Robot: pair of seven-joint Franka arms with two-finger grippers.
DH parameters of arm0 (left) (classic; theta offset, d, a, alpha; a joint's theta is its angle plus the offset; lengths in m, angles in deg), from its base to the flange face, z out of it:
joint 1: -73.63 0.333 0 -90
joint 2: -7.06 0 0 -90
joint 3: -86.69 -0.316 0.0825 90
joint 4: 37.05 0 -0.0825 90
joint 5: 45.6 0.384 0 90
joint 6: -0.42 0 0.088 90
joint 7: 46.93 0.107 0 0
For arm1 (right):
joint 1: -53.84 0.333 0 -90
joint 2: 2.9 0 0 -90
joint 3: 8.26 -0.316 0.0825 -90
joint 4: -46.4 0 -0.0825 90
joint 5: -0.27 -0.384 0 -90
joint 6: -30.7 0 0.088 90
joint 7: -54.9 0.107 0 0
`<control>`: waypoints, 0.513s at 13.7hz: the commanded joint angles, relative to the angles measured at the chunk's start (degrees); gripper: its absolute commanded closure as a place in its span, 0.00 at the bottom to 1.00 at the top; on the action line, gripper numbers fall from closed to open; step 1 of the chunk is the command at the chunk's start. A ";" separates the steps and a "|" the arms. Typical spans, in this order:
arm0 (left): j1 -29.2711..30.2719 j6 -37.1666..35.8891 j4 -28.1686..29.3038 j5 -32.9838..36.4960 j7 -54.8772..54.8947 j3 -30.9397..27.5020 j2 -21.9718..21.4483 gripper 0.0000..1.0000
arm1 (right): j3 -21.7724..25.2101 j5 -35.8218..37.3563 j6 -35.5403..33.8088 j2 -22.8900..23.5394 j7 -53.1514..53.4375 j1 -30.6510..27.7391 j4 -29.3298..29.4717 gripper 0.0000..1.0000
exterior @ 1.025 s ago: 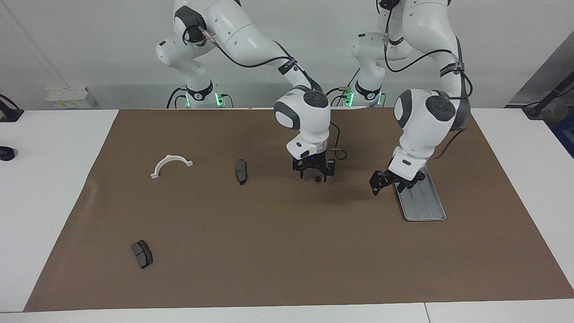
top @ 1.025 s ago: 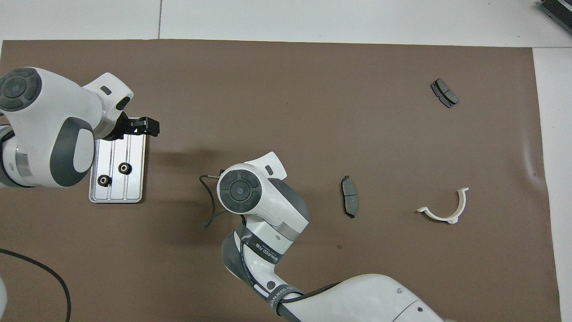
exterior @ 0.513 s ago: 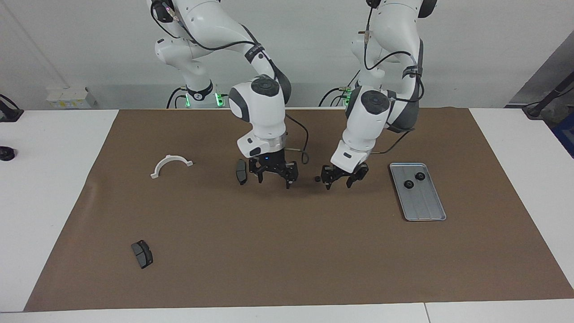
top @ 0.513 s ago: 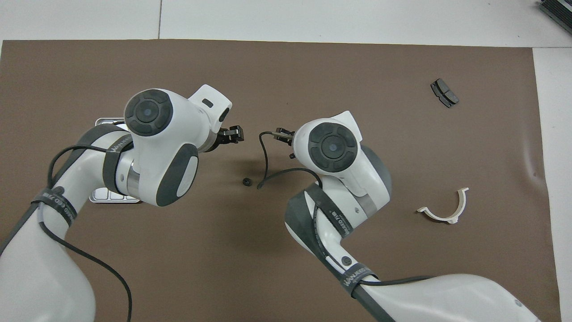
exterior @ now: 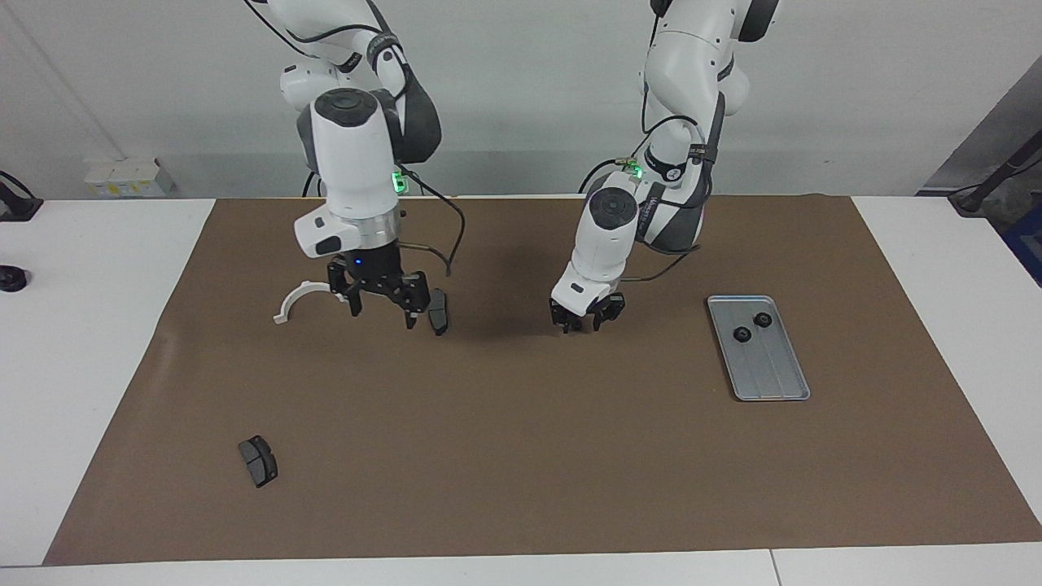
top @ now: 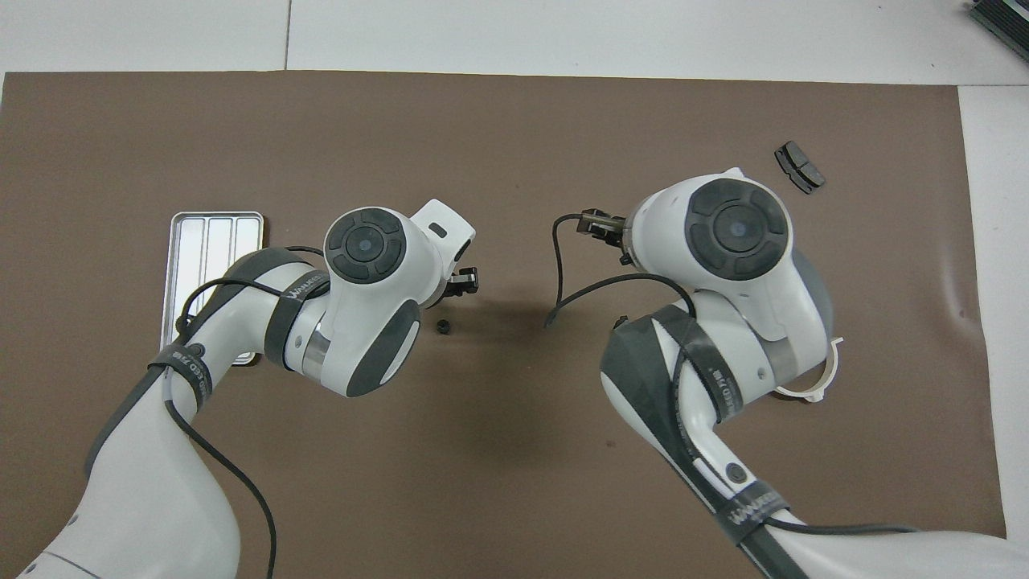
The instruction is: Pick bearing gear from pile to tray
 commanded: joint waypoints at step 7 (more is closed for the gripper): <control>-1.63 3.91 4.85 1.29 -1.26 -0.97 -2.27 0.49 | -0.53 -4.90 -17.35 -2.43 -17.12 -8.01 11.09 0.00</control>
